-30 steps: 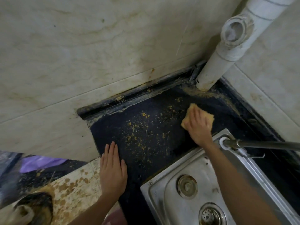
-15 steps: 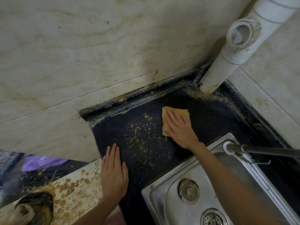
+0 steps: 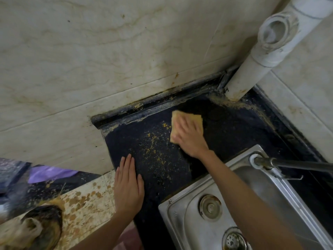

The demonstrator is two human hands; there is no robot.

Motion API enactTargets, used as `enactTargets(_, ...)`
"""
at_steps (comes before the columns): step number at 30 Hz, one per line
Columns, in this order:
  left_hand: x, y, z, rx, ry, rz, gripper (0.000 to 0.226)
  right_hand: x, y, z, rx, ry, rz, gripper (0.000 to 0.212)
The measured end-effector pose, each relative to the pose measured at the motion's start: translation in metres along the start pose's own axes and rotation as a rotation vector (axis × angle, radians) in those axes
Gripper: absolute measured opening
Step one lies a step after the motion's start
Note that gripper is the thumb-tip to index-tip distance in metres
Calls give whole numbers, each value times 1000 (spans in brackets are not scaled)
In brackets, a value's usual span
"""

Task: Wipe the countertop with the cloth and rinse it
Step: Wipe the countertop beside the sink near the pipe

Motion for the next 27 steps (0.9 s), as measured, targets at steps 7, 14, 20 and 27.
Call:
enactTargets(7, 0, -1, 0, -2, 13, 10, 55, 6, -33, 64, 117, 36, 36, 68)
enactTargets(14, 1, 0, 0, 1, 21, 21, 55, 11, -29, 47, 319, 118, 28, 59)
enactTargets(20, 0, -1, 0, -6, 33, 11, 55, 26, -94, -30, 182, 31, -33, 75)
enactTargets(27, 1, -1, 0, -6, 30, 15, 56, 35, -113, -43, -44, -69, -90, 56)
Point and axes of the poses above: each hand's wrist, its own y-axis towards the middle knuckle, its own x-axis out of the palm, z = x × y, the point moved 2 cm from there along y, towards the middle knuckle, and after that the axes turned 2 degrees about -x, right-handed, at the moved point
